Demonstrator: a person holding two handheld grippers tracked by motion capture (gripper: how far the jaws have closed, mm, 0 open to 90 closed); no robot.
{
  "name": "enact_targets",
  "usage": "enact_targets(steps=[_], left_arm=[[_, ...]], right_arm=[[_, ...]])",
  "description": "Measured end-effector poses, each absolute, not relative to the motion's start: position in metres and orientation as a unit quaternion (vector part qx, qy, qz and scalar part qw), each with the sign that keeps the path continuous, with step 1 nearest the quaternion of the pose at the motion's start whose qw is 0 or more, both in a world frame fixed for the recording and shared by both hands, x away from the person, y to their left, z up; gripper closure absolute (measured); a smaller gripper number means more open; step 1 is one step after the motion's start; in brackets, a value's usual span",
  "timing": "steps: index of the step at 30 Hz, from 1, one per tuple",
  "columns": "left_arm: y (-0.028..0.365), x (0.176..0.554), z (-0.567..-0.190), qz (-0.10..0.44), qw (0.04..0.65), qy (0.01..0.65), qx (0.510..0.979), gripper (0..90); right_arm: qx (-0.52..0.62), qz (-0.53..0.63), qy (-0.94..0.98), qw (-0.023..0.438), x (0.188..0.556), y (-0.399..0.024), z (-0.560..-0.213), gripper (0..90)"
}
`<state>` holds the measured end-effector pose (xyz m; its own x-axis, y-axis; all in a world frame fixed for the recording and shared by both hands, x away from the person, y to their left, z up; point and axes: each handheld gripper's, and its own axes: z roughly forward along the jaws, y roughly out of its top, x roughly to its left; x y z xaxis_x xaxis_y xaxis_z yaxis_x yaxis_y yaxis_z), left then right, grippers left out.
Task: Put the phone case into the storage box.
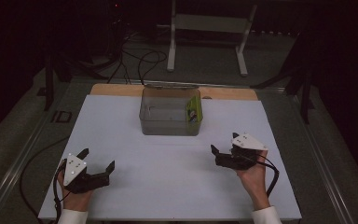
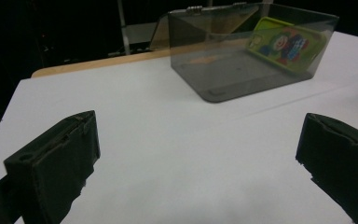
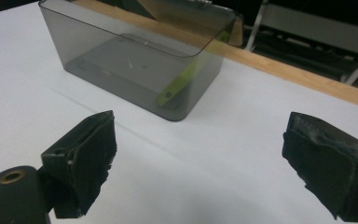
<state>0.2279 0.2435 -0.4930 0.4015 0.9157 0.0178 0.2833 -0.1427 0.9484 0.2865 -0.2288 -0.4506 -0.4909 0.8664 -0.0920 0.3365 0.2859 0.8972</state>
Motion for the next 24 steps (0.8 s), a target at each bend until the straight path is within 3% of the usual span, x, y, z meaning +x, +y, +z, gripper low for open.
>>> enact_targets(steps=[24], left_arm=[[0.243,0.222,-0.492,0.317,0.496,0.417,0.693,0.0]], right_arm=[[0.405,0.500,0.697,0.317,0.239,-0.272,-0.495,10.8]])
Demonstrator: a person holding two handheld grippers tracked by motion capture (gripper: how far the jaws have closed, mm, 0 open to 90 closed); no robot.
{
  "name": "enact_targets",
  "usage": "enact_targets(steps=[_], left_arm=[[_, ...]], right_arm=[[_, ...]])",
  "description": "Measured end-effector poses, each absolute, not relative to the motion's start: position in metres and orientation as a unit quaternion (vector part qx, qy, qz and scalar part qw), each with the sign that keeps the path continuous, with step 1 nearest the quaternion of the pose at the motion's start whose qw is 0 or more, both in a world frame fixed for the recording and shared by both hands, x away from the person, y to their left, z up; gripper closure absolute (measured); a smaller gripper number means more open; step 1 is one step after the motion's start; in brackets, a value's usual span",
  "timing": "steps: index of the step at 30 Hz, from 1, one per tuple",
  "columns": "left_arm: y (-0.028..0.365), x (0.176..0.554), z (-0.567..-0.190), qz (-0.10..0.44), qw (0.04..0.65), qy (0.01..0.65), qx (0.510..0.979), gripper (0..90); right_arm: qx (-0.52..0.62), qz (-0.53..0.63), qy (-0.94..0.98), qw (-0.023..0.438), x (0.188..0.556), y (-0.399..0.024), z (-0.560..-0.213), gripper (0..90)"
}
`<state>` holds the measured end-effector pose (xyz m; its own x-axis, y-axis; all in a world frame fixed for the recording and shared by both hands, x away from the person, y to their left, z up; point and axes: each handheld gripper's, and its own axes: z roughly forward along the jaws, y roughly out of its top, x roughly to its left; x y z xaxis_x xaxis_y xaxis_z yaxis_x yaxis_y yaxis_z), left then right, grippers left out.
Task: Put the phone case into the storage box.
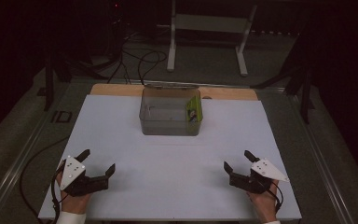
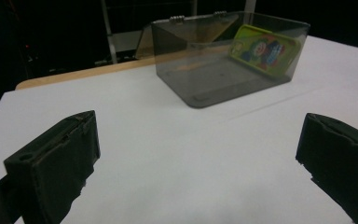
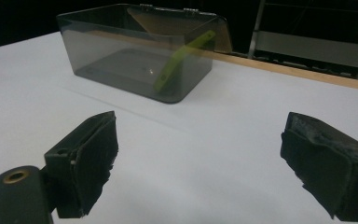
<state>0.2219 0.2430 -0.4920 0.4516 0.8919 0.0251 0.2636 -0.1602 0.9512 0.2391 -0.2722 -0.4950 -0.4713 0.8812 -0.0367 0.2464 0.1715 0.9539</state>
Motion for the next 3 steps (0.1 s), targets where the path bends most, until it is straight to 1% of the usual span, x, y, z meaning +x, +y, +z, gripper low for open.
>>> enact_targets(steps=[3], left_arm=[[0.2423,0.2229,-0.4936,0.316,0.490,0.418,0.696,0.0]], right_arm=[[0.407,0.498,0.697,0.318,0.2404,-0.2724,-0.4964,10.8]])
